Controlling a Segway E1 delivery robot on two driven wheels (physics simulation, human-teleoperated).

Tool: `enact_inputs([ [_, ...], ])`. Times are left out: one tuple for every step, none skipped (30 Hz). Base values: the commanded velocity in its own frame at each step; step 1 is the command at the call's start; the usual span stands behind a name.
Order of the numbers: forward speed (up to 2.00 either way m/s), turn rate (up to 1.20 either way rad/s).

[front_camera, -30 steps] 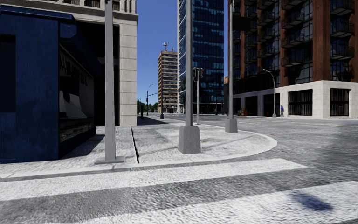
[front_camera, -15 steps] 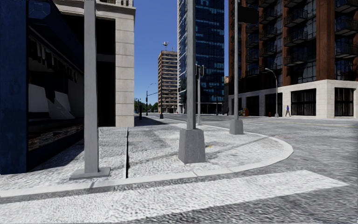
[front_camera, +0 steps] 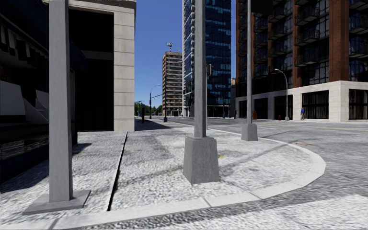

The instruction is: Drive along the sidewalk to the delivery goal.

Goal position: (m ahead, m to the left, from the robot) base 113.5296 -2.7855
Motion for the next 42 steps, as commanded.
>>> enact_inputs([
  [1.22, 0.00],
  [1.22, 0.00],
  [1.22, 0.00],
  [1.22, 0.04],
  [1.22, 0.04],
  [1.22, 0.12],
  [1.22, 0.15],
  [1.22, 0.18],
  [1.22, 0.19],
  [1.22, 0.19],
  [1.22, 0.20],
  [1.22, 0.22],
  [1.22, 0.25],
  [1.22, 0.30],
  [1.22, 0.33],
  [1.22, 0.34],
  [1.22, 0.38],
  [1.22, 0.38],
  [1.22, 0.39],
  [1.22, 0.40],
  [1.22, 0.40],
  [1.22, 0.40],
  [1.22, 0.40],
  [1.22, 0.40],
  [1.22, 0.40],
  [1.22, 0.40],
  [1.22, 0.40],
  [1.22, 0.40],
  [1.22, 0.40],
  [1.22, 0.40],
  [1.22, 0.40],
  [1.22, 0.40],
  [1.22, 0.40],
  [1.22, 0.40],
  [1.22, 0.40],
  [1.22, 0.40],
  [1.22, 0.47],
  [1.22, 0.51],
  [1.22, 0.52],
  [1.22, 0.52],
  [1.22, 0.52],
  [1.22, 0.52],
])
